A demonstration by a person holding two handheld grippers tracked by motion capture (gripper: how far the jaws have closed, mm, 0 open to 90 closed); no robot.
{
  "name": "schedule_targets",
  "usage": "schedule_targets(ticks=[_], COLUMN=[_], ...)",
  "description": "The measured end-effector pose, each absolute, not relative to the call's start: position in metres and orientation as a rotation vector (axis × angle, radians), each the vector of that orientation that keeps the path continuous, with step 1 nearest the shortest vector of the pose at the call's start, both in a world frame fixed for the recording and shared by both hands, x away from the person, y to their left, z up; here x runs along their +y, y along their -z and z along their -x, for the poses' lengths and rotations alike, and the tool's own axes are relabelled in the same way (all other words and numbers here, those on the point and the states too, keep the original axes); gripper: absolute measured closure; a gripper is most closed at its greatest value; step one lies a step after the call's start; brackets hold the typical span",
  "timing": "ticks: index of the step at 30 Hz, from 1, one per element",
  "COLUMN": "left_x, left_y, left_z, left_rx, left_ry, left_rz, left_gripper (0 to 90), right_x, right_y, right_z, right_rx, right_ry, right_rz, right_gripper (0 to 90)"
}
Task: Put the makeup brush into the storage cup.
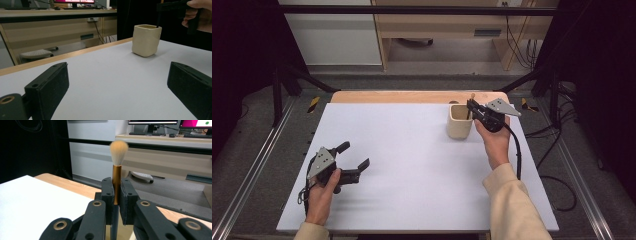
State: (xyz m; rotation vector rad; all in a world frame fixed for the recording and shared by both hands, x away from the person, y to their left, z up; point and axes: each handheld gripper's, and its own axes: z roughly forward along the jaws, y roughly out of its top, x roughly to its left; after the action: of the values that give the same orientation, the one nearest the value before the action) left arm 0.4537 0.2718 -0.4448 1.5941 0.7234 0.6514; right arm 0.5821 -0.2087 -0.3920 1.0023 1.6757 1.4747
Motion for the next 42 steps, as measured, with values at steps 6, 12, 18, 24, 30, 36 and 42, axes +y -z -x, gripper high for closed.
schedule_targets(ticks=[6,12,18,24,30,36,42], left_x=[0.272,0.272,0.272,0.273,0.272,0.272,0.271], left_y=[0.445,0.445,0.445,0.445,0.445,0.446,0.446], left_z=[-0.454,-0.454,-0.454,-0.454,-0.454,-0.454,-0.454], left_rx=[0.725,0.725,0.727,0.730,0.732,0.729,0.722], left_ry=[-0.652,-0.652,-0.653,-0.653,-0.649,-0.647,-0.639], left_rz=[-1.592,-1.594,-1.593,-1.589,-1.585,-1.589,-1.596], left_gripper=[3.3,3.2,3.2,3.2,3.2,3.2,3.1], right_x=[-0.208,-0.209,-0.211,-0.213,-0.214,-0.213,-0.212], right_y=[0.393,0.392,0.388,0.384,0.380,0.377,0.376], right_z=[-0.581,-0.579,-0.576,-0.573,-0.569,-0.565,-0.561], right_rx=[1.701,1.725,1.736,1.734,1.732,1.746,1.715], right_ry=[-1.479,-1.429,-1.454,-1.475,-1.473,-1.466,-1.476], right_rz=[-1.039,-1.058,-1.067,-1.072,-1.066,-1.058,-1.061], right_gripper=[54.2,25.7,17.7,12.7,9.2,7.0,7.1])
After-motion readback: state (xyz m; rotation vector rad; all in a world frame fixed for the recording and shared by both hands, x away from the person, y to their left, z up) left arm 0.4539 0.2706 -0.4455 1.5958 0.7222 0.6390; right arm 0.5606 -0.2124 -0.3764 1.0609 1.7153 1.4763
